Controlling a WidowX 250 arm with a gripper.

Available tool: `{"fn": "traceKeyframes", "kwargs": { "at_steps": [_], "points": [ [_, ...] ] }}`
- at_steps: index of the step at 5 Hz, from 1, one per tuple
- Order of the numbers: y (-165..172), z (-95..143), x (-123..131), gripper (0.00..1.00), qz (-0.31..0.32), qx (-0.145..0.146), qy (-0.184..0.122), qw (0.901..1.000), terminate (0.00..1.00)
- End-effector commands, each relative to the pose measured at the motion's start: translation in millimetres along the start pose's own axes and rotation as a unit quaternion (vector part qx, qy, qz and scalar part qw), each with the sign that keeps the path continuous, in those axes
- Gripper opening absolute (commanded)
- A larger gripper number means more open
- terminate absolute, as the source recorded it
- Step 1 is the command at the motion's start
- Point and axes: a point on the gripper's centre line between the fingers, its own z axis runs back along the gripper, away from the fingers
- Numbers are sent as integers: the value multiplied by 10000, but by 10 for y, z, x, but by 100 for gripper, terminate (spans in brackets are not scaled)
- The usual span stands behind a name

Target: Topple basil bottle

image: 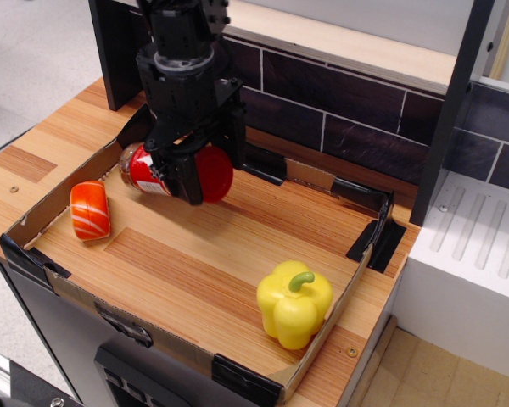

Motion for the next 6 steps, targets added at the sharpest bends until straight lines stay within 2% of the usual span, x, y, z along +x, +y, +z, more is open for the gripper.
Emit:
{"fn": "traceKeyframes", "kwargs": {
  "at_steps": [1,3,4,5,6],
  "points": [
    [-67,14,22,100,-632,65,222,9977,0],
    [-48,141,-35,100,-1068,50,215,9940,0],
    [-59,344,-31,100,-1109,-157,-22,9937,0],
    [-49,642,-48,100,-1266,-666,-319,9892,0],
    [-49,642,-48,100,-1266,-666,-319,9892,0]
  ]
}}
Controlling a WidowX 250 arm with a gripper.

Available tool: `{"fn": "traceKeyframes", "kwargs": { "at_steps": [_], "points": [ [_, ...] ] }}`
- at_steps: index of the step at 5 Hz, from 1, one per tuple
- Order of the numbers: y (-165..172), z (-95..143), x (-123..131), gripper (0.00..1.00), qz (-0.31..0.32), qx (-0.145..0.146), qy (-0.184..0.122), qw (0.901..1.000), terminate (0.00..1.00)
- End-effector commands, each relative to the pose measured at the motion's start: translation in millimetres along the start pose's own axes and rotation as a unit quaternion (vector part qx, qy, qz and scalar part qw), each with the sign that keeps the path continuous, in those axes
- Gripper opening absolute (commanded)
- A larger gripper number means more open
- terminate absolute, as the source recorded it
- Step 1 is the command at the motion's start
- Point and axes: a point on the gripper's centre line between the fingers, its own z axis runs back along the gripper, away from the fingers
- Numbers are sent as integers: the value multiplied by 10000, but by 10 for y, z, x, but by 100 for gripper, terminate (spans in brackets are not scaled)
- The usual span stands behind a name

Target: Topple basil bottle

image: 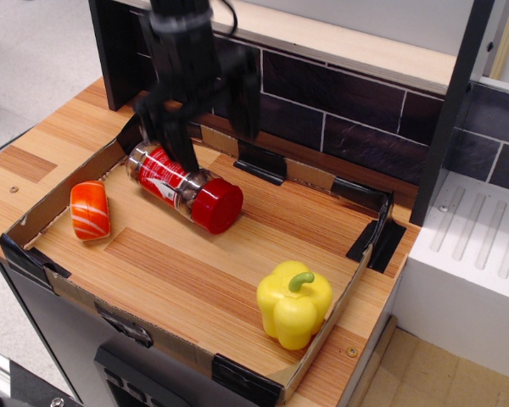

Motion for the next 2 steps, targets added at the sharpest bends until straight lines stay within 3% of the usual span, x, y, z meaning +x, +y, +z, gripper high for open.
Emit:
{"fn": "traceKeyframes", "kwargs": {
  "at_steps": [1,2],
  "points": [
    [2,190,17,100,-41,-217,-144,9997,0],
    [2,190,17,100,-41,-217,-144,9997,100]
  ]
}}
